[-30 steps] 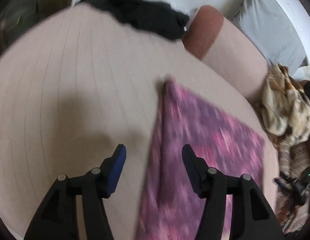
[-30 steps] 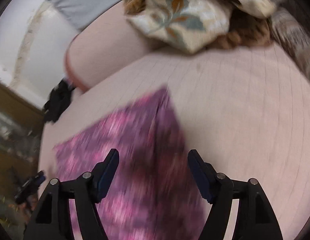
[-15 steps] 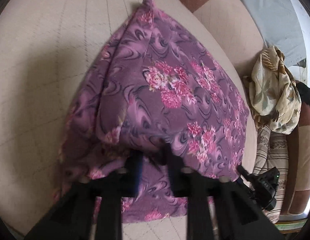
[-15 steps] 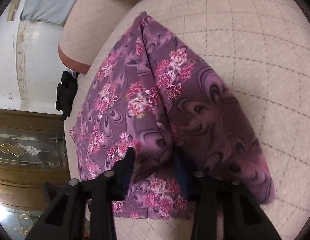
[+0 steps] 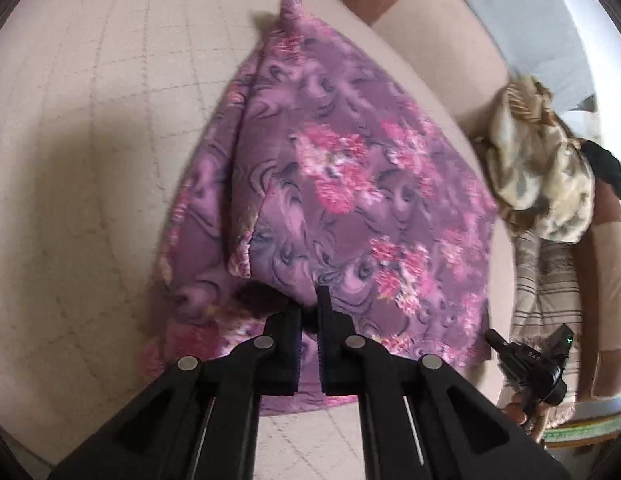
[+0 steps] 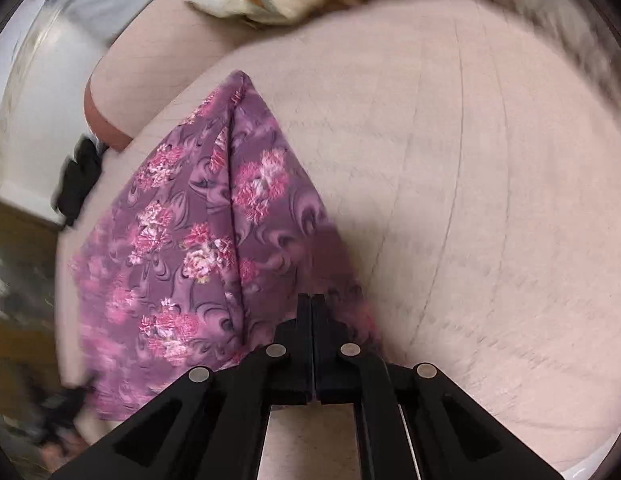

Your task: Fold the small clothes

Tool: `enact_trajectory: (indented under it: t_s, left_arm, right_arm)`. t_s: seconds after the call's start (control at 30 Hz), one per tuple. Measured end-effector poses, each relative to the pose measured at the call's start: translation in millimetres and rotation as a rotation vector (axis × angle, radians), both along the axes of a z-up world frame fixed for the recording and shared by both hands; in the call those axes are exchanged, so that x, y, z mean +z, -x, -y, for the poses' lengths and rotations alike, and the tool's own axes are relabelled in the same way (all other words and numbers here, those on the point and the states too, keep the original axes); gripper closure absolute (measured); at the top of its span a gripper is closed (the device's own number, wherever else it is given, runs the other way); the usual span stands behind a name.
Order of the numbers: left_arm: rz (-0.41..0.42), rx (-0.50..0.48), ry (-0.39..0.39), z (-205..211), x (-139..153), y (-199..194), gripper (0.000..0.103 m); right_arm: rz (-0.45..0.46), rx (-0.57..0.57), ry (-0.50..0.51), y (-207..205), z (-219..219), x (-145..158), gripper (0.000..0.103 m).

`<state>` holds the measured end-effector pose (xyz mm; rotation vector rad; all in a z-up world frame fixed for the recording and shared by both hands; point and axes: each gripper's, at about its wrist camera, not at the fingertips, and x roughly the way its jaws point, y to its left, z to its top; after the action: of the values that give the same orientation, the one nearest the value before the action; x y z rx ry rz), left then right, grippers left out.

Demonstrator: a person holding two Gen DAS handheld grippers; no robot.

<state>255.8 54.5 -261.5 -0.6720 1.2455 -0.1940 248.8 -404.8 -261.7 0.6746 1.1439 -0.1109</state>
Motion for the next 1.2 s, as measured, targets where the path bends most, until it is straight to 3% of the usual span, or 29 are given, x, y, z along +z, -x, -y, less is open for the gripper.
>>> enact_trajectory:
  t_s: [0.07, 0.13, 0.2, 0.23, 0.3, 0.4, 0.5, 0.53, 0.57, 0.63, 0.7, 0.77, 0.83, 0.87, 0.93, 1.07, 1.13, 1.2]
  left_arm:
    - [0.035, -0.03, -0.05, 6.6, 6.9, 2.5, 0.097]
    - [0.022, -0.034, -0.049, 11.4, 6.7, 2.2, 0.096]
    - [0.014, -0.036, -0.046, 16.7, 5.2, -0.3, 0.096]
    - [0.011, -0.039, -0.046, 18.7, 3.9, -1.0, 0.096]
    - [-0.001, -0.033, -0.045, 20.5, 1.5, -0.4, 0.096]
    - [-0.005, -0.025, -0.043, 19.8, 0.5, 1.8, 0.096]
    - [-0.024, -0.024, -0.046, 23.0, -3.1, -1.7, 0.096]
    - [-0.03, -0.026, -0.047, 24.8, -5.1, -3.9, 0.096]
    - [-0.036, -0.025, -0.051, 26.0, -6.0, -5.5, 0.096]
    - [-0.034, -0.029, -0.059, 27.6, -2.2, -6.1, 0.096]
    - [-0.011, -0.035, -0.061, 27.7, 3.6, -3.4, 0.096]
    - [-0.017, -0.043, -0.071, 29.3, 1.9, -3.8, 0.096]
    - [-0.027, -0.05, -0.075, 30.4, -2.8, -5.9, 0.096]
    - [-0.028, -0.056, -0.088, 31.0, -4.3, -6.5, 0.097]
    - [-0.007, -0.05, -0.102, 30.0, 3.1, -1.9, 0.097]
    - [0.125, -0.089, -0.098, 34.0, 41.5, 16.3, 0.098]
    - [0.105, -0.115, -0.14, 40.1, 38.4, 16.8, 0.098]
    - [0.043, -0.143, -0.147, 44.4, 15.3, 10.7, 0.098]
  right_arm:
    - [0.058, 0.032, -0.082, 3.9, -3.1, 2.7, 0.102]
    - [0.106, 0.074, -0.125, 6.5, -14.0, 9.4, 0.097]
    - [0.101, 0.095, -0.156, 1.2, -25.5, 9.6, 0.062]
    - [0.101, 0.103, -0.166, -3.5, -30.9, 7.6, 0.037]
    - [0.088, 0.11, -0.189, -11.5, -40.1, 1.6, 0.037]
    - [-0.002, 0.122, -0.235, -20.6, -57.3, -16.2, 0.044]
    - [-0.069, 0.127, -0.213, -20.5, -71.1, -31.6, 0.049]
    - [-0.075, 0.125, -0.2, -24.9, -73.1, -32.4, 0.055]
    - [-0.085, 0.122, -0.183, -31.7, -71.6, -32.7, 0.068]
    - [-0.142, 0.09, -0.183, -36.0, -65.4, -32.6, 0.079]
    - [-0.123, 0.082, -0.219, -33.1, -58.9, -26.1, 0.079]
    - [-0.127, 0.074, -0.198, -30.3, -58.0, -26.4, 0.068]
    - [-0.13, 0.06, -0.225, -29.6, -56.7, -35.6, 0.068]
    - [-0.108, 0.048, -0.23, -27.6, -52.9, -35.7, 0.074]
    - [-0.092, 0.019, -0.194, -24.5, -46.5, -28.8, 0.097]
    - [0.041, 0.039, -0.14, -11.2, -36.7, 20.6, 0.097]
    - [0.063, 0.061, -0.079, -5.8, -35.0, 35.5, 0.098]
    - [0.026, 0.074, -0.059, -10.8, -36.5, 24.7, 0.098]
